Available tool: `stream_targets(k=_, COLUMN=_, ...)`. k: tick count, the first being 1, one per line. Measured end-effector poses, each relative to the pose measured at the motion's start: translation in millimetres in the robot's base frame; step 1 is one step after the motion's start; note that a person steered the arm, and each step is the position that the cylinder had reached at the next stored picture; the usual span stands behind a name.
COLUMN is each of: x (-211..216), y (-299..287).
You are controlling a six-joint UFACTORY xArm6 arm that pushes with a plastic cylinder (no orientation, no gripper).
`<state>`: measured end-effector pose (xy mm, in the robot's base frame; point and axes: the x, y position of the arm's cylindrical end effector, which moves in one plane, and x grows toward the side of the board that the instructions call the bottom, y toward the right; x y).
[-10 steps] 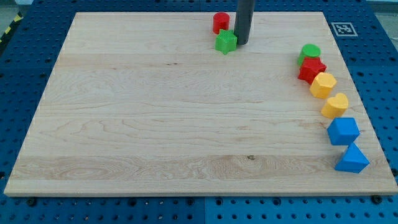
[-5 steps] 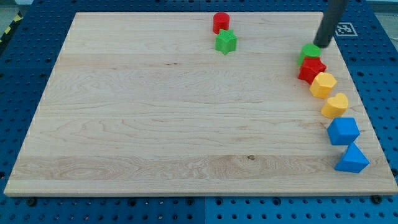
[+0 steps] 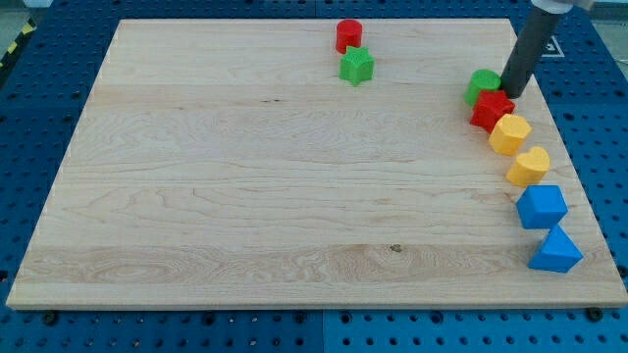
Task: Push the green circle closer to the green star
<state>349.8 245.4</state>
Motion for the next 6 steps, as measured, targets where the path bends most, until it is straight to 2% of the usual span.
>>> stream_targets(k=6, x=2, y=-120)
